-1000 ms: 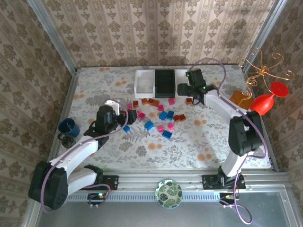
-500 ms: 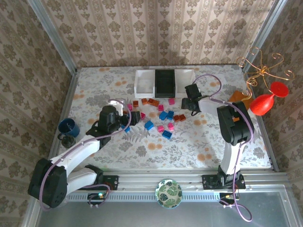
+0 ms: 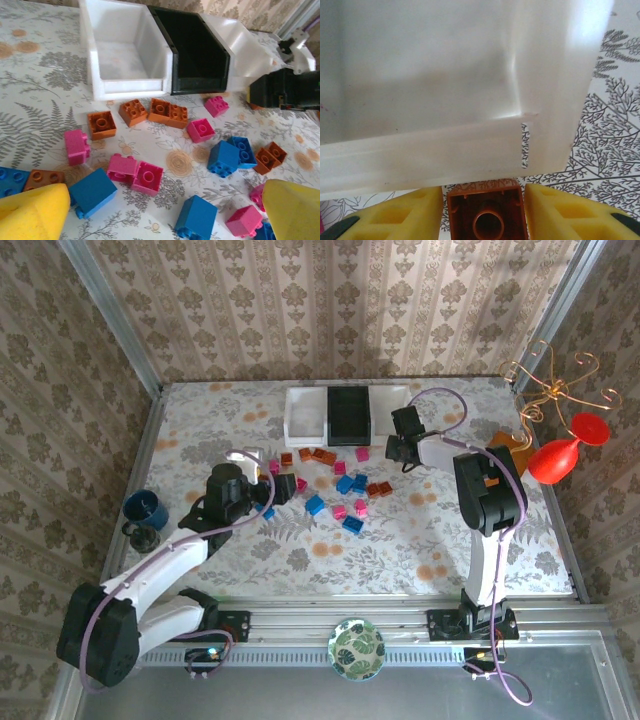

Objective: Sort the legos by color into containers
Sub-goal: Pick up the lego from the center of the table, then place the lego in the container.

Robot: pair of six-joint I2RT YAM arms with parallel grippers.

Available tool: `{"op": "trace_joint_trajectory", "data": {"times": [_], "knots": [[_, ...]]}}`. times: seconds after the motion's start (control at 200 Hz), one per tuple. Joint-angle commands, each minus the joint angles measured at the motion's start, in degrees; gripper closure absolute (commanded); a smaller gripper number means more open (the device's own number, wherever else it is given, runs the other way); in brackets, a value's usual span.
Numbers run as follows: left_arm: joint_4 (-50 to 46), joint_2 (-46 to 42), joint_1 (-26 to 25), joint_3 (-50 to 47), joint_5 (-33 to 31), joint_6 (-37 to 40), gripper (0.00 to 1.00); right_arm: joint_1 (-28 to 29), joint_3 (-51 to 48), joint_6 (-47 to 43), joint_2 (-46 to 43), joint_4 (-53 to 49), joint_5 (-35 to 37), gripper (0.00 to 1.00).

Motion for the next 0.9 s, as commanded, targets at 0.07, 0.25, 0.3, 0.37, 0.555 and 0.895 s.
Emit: {"op": "trace_joint_trajectory", "data": {"times": [0.07,0.25,0.3,0.37,0.555,0.895], "knots": [[0.38,3.94,-1.21,4.90,7.43,0.50,0.00,-0.39,2.73,-0.19,1.63,-3.54,-1.41,0.54],[-0.61,7.46,-2.77,8.38,8.18,0.31,0.00,-0.35,1.86,-0.64,0.89,-2.98,-2.65,0.65],[-0.60,7.86,-3.20,9.05,8.22,0.25,0.00,-0.32,0.61,-1.22,-0.62,-2.08,-3.85,0.69],[-0.59,8.26,-3.61,10.11,8.19,0.55,0.00,-0.23,-2.48,-1.68,-4.23,-0.29,-5.34,0.72],[0.41,10.08,-3.90,12.45,7.48,0.90,0.00,-0.24,-9.10,0.33,-15.19,5.38,-10.76,0.74],[0.86,11.83,-4.21,14.59,7.67,0.59,0.00,-1.50,11.43,1.22,-0.03,7.46,-7.11,0.73]]}}
